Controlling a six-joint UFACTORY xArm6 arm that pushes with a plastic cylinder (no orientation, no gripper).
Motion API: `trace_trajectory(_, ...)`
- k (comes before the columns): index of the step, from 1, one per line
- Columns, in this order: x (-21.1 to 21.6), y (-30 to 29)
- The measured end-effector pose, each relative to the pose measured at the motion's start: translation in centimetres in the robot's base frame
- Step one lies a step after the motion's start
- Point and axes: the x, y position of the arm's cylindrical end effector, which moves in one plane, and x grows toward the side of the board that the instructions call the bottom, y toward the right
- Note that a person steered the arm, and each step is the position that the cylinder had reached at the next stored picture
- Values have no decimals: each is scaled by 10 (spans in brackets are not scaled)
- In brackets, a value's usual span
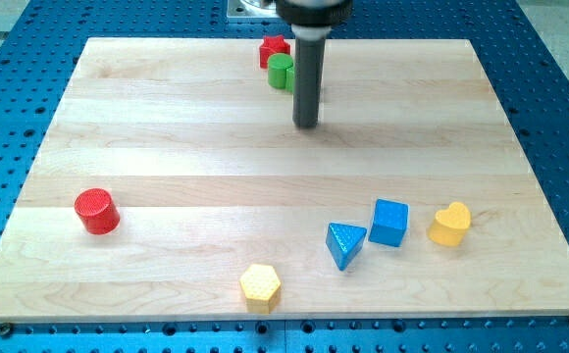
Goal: Slide the red circle diagonally to the red star
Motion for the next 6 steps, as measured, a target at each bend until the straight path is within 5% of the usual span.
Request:
trace_trajectory(1, 94, -30)
trace_trajectory(3, 191, -192)
trace_trajectory(4, 169, -269)
trace_trajectory(5, 92, -230)
trace_trajectory(6, 65, -177)
